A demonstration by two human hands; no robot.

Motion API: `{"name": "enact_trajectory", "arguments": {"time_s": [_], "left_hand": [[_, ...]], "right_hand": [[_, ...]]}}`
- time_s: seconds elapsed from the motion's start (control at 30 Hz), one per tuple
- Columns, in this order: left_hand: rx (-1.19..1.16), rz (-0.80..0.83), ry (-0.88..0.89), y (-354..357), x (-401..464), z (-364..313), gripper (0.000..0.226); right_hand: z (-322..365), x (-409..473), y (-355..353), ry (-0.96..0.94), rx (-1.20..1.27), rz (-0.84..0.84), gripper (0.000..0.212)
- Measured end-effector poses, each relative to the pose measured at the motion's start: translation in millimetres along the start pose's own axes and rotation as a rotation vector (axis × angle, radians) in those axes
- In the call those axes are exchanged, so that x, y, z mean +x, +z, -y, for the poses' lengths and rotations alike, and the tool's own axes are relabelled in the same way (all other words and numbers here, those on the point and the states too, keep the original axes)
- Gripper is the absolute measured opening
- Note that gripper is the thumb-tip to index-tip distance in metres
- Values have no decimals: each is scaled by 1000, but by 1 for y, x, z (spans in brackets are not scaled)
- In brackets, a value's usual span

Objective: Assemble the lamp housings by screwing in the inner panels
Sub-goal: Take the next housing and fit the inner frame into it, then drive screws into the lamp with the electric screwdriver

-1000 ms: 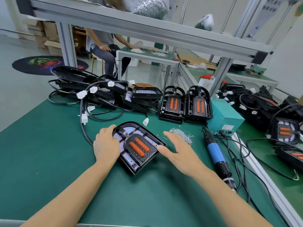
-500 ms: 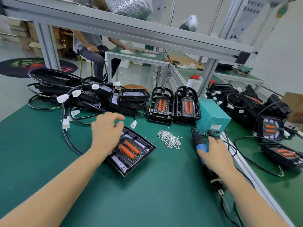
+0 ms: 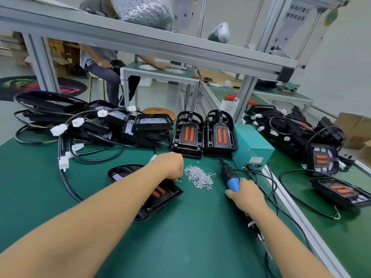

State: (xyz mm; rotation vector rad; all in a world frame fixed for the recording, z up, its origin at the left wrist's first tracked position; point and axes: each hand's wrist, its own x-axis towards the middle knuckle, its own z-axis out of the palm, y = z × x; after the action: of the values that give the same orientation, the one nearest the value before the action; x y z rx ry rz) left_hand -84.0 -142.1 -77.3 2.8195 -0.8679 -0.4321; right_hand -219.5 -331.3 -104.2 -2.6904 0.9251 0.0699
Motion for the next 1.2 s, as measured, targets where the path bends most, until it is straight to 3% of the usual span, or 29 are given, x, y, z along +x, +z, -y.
{"name": "enact_trajectory", "arguments": {"time_s": [0.2, 0.37, 0.6, 0.7, 0.87, 0.93, 1.03, 1.2], "left_hand": [[224, -45, 76, 2, 1, -8, 11], [433, -37, 161, 10, 1, -8, 33], [410, 79, 211, 8, 1, -10, 34], [122, -5, 213, 2, -5, -10, 24], [-814, -194, 160, -2, -24, 0, 17], [-1110, -190, 137, -3, -32, 6, 19], [-1470, -157, 100, -5, -46, 16, 13], [-1848, -93, 66, -5, -73, 30, 13]], "right_hand": [[-4, 5, 4, 34, -2, -18, 44], [-8, 6, 3, 28, -18, 11, 43], [-5, 5, -5, 34, -22, 66, 37], [-10, 6, -5, 53, 97, 77, 34], [-14, 3, -19, 98, 742, 192, 19], [-7, -2, -30, 122, 1003, 208, 16], [9, -14, -52, 52, 1424, 257, 31], [43, -40, -85, -166, 1906, 171, 30]]}}
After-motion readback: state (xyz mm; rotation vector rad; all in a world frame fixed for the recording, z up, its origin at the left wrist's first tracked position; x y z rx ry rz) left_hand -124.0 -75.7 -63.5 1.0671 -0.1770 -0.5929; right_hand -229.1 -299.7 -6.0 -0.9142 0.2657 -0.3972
